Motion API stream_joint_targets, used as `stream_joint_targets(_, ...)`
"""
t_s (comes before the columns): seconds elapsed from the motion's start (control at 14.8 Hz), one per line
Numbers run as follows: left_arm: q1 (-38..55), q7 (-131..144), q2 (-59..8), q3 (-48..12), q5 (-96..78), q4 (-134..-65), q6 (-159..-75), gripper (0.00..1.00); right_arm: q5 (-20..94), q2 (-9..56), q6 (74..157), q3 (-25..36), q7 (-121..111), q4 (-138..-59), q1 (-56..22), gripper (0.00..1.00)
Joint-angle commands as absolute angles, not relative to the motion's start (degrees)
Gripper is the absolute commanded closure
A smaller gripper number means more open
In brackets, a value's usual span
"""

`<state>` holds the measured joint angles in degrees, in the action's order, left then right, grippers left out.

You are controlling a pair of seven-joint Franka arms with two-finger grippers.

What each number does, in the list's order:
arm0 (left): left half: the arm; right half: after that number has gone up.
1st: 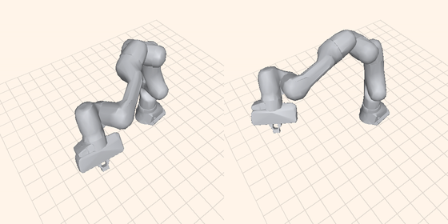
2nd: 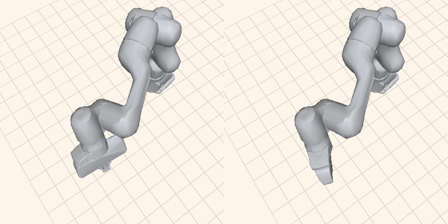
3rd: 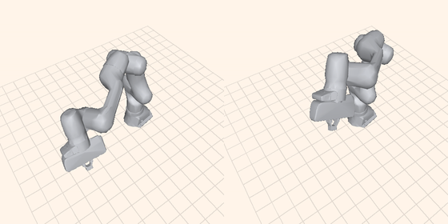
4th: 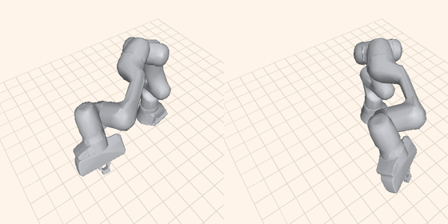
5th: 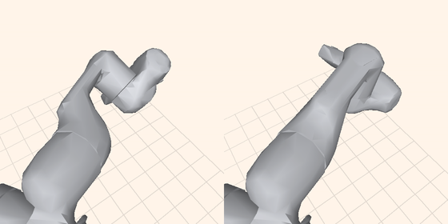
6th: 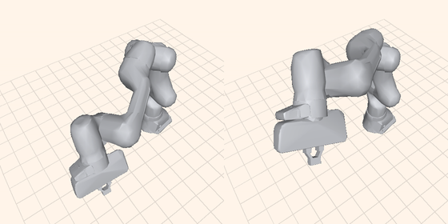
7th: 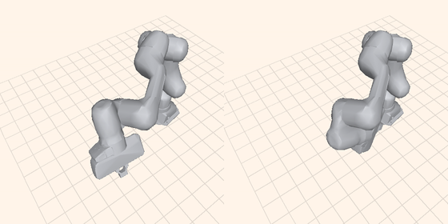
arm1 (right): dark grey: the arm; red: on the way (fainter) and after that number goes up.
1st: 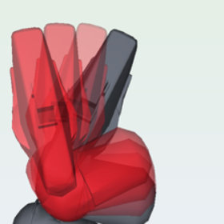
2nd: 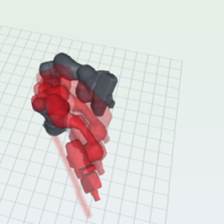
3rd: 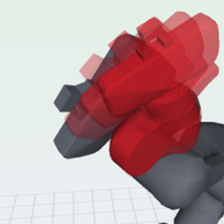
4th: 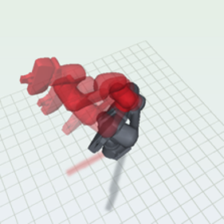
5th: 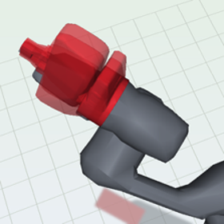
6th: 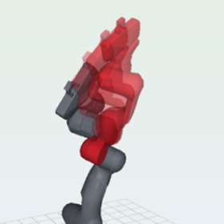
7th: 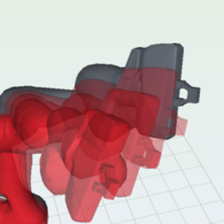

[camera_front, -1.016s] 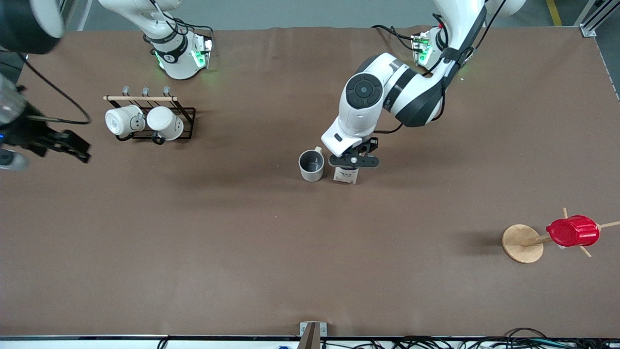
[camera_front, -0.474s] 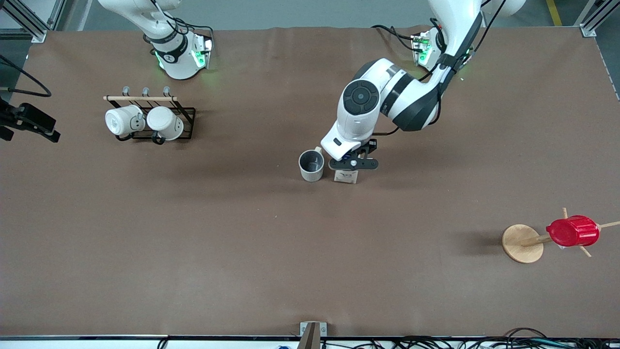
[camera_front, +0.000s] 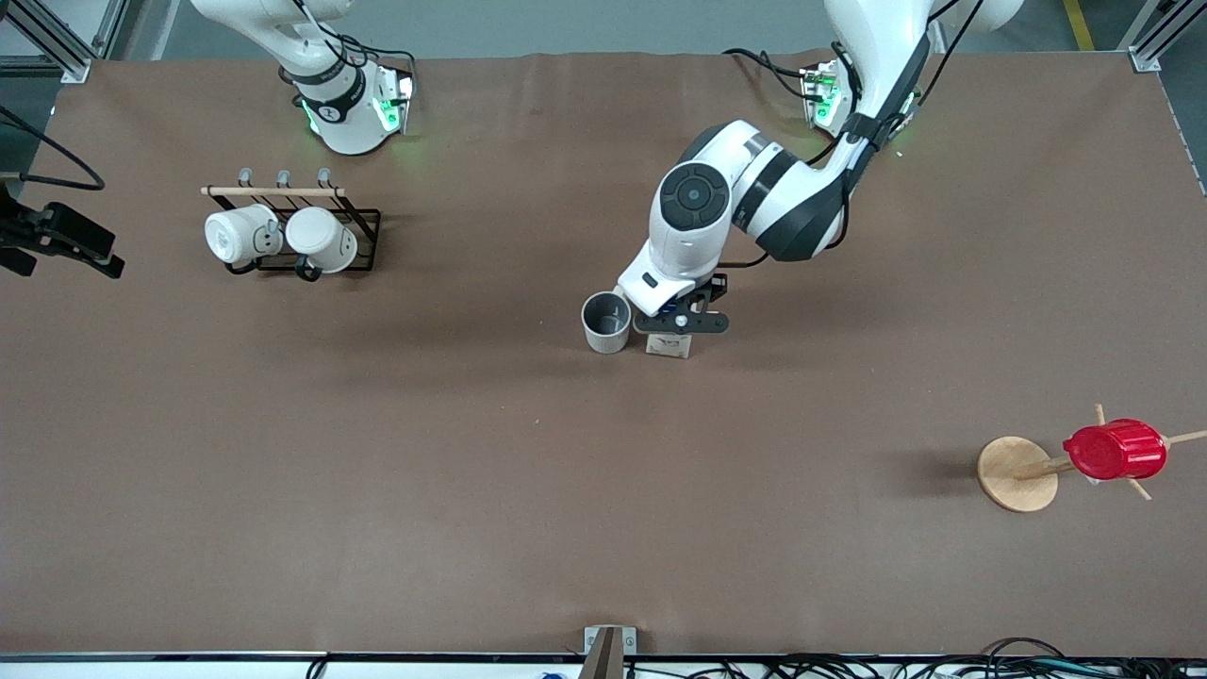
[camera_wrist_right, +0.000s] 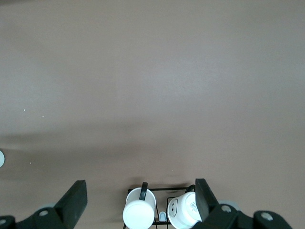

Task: Place cup and milk on table
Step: 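Lower the milk carton beside the mug with the left gripper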

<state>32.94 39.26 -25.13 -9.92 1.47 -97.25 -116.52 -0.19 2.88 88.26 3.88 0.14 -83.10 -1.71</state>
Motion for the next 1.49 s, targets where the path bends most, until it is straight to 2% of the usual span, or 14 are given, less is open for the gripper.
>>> stream_joint_targets(0.0, 33.3, 39.5, -27.4, -9.9, 2.5, -93.9, -115.9, 0.91, 1.0, 2.6, 87.7, 4.2, -0.4, -83.1, -2.2, 0.00)
stream_joint_targets(0.27, 33.8, 39.3, -27.9, -9.9, 2.5, -93.7, -115.9, 0.87, 1.0, 2.6, 86.7, 4.2, -0.4, -83.1, -2.2, 0.00)
stream_joint_targets(0.41, 33.8, 39.2, -28.0, -9.9, 2.5, -93.7, -116.0, 0.82, 0.9, 2.6, 87.2, 4.2, -0.4, -83.1, -2.2, 0.00)
stream_joint_targets(0.47, 33.8, 39.2, -28.0, -9.9, 2.5, -93.7, -116.0, 0.76, 0.5, 2.7, 87.2, 4.2, -0.4, -83.1, -2.2, 0.00)
stream_joint_targets(0.54, 33.8, 39.3, -28.0, -9.9, 2.5, -93.6, -116.0, 0.66, 0.4, 2.6, 87.0, 4.2, -0.5, -83.1, -2.1, 0.00)
stream_joint_targets(0.74, 33.8, 39.3, -27.9, -9.8, 2.7, -91.9, -116.0, 0.15, 0.3, 2.6, 87.1, 4.2, -1.1, -83.1, -2.2, 0.00)
stream_joint_targets(0.81, 33.7, 39.3, -27.7, -9.7, 2.7, -91.7, -116.0, 0.00, 0.2, 2.6, 87.1, 4.2, -1.2, -83.1, -2.2, 0.00)
stream_joint_targets(1.02, 32.7, 39.4, -25.5, -9.8, 2.5, -91.7, -115.8, 0.00, 0.1, 2.6, 86.8, 4.2, -1.3, -83.1, -2.2, 0.00)
stream_joint_targets(1.42, 27.1, 39.1, -15.9, -9.3, 2.6, -92.9, -113.2, 0.00, 0.1, 2.6, 86.7, 4.3, -1.3, -83.1, -2.1, 0.00)
